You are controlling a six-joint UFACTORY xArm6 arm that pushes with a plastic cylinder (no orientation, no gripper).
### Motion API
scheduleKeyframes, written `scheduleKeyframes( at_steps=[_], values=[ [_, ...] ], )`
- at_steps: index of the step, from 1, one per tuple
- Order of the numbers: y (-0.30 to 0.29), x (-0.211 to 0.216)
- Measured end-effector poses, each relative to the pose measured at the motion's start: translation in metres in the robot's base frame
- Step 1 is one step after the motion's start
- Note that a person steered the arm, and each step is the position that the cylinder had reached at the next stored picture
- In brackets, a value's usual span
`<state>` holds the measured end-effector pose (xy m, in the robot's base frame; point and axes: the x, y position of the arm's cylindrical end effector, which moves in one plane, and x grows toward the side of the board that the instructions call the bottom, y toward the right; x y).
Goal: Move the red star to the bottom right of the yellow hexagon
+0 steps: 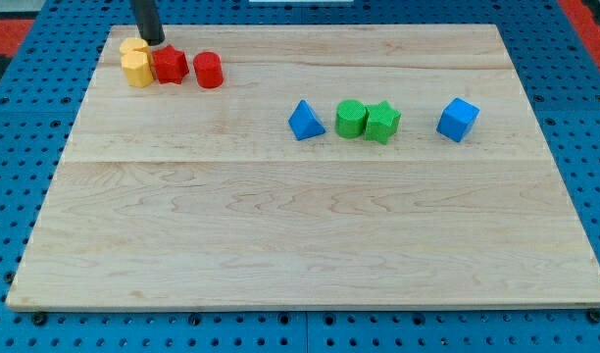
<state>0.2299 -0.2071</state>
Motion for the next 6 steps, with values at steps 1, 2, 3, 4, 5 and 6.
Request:
scheduleKeyframes(
  at_steps=[1,2,3,4,5,6],
  values=[
    [0.054,0.015],
    [0.059,0.020],
    [0.044,0.030],
    [0.057,0.024],
    [0.083,-0.027],
    [0.078,-0.039]
  ],
)
